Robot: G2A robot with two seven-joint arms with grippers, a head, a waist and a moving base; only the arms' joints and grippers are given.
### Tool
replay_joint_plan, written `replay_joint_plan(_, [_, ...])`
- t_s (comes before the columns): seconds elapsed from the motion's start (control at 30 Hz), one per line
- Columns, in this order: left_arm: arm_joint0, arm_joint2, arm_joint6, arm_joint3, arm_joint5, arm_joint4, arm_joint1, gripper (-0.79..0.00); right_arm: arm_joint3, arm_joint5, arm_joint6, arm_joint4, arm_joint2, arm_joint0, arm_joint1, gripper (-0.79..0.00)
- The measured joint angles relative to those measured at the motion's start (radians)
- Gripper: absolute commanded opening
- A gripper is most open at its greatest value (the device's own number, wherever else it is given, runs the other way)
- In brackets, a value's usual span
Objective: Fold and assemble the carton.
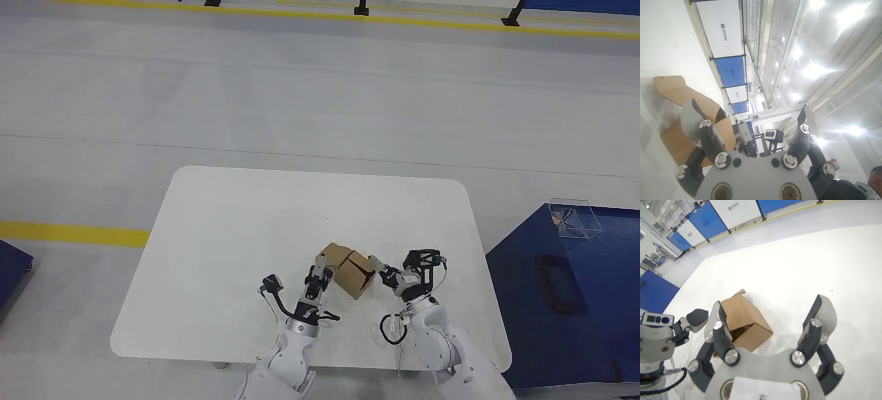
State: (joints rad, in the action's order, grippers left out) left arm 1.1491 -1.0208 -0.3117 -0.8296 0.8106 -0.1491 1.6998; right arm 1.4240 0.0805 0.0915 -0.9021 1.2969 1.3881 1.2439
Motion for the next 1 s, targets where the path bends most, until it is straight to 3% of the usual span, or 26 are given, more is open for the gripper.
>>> replay_joint_plan(0.13, [0.031, -0.015, -0.008, -0.07, -0.029, -0.03, -0.006, 0.0, 0.085, -0.016, -0.033, -0.046, 0.083, 0.078, -0.018, 0.0])
replay_joint_plan(0.37, [0.099, -0.034, 0.027, -0.235, -0.114, -0.025, -0.015, 0.0, 0.145, 0.018, -0.255, -0.133, 0.133, 0.136, -0.038, 0.0])
replay_joint_plan(0.57, [0.16, -0.034, 0.056, -0.353, -0.171, -0.05, -0.022, 0.0, 0.005, -0.058, -0.275, -0.146, 0.029, 0.016, -0.015, 0.0])
replay_joint_plan(1.0, [0.225, -0.036, 0.063, -0.433, -0.202, -0.08, -0.03, 0.0, -0.214, -0.095, -0.244, -0.128, -0.084, -0.202, 0.026, 0.0])
